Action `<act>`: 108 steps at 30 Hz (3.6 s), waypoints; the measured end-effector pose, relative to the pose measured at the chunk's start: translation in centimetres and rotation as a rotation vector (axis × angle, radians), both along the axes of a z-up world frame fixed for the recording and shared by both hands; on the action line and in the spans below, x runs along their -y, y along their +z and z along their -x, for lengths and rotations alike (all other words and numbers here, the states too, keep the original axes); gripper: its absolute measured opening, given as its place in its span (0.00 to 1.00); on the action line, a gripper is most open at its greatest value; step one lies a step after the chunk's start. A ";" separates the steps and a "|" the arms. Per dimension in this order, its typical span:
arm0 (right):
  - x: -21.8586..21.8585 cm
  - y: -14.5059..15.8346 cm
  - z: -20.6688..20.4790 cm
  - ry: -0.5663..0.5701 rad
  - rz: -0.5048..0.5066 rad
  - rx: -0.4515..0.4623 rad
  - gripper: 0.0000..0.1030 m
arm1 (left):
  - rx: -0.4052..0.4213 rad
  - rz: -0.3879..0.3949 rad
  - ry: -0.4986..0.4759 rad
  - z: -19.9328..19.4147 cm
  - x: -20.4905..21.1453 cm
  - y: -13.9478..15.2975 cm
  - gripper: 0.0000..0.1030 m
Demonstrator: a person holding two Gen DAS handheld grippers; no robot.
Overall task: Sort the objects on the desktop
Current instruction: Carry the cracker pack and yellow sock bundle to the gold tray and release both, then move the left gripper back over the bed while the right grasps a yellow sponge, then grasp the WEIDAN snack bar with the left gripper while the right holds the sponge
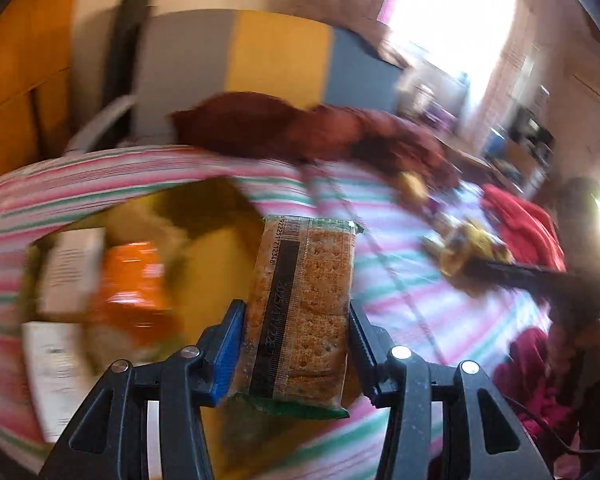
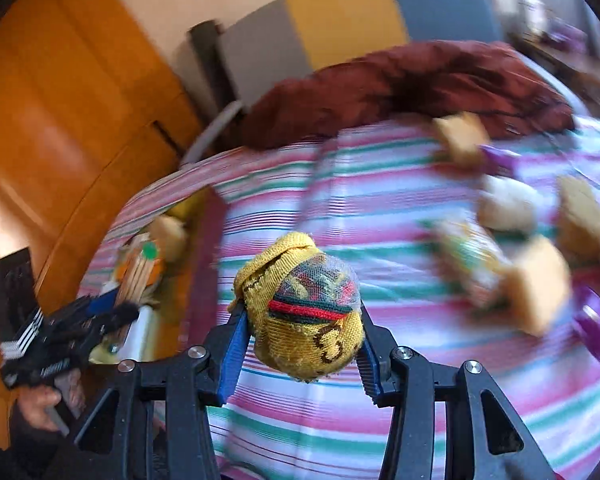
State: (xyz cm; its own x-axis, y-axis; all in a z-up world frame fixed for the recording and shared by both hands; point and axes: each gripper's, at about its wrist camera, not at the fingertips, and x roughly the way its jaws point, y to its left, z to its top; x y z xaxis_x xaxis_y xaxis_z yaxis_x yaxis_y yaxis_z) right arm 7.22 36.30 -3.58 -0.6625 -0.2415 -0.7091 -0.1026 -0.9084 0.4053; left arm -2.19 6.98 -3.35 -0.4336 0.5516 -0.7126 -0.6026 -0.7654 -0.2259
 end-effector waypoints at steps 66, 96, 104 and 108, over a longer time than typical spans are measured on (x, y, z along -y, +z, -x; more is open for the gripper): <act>-4.9 -1.3 -0.8 -0.172 -0.194 0.080 0.85 | 0.031 0.056 0.077 -1.1 -3.6 0.5 0.61; -16.3 -4.4 -1.7 -0.093 -0.215 0.136 0.61 | 0.181 0.124 -0.253 -2.5 -20.4 -2.4 0.61; -18.6 -2.0 -3.2 -0.225 -0.180 0.025 0.60 | 0.296 0.141 -0.281 -2.2 -27.5 -4.9 0.61; -19.3 -1.1 -3.7 -0.261 -0.174 -0.015 0.60 | 0.335 0.151 -0.266 -1.7 -30.8 -5.6 0.61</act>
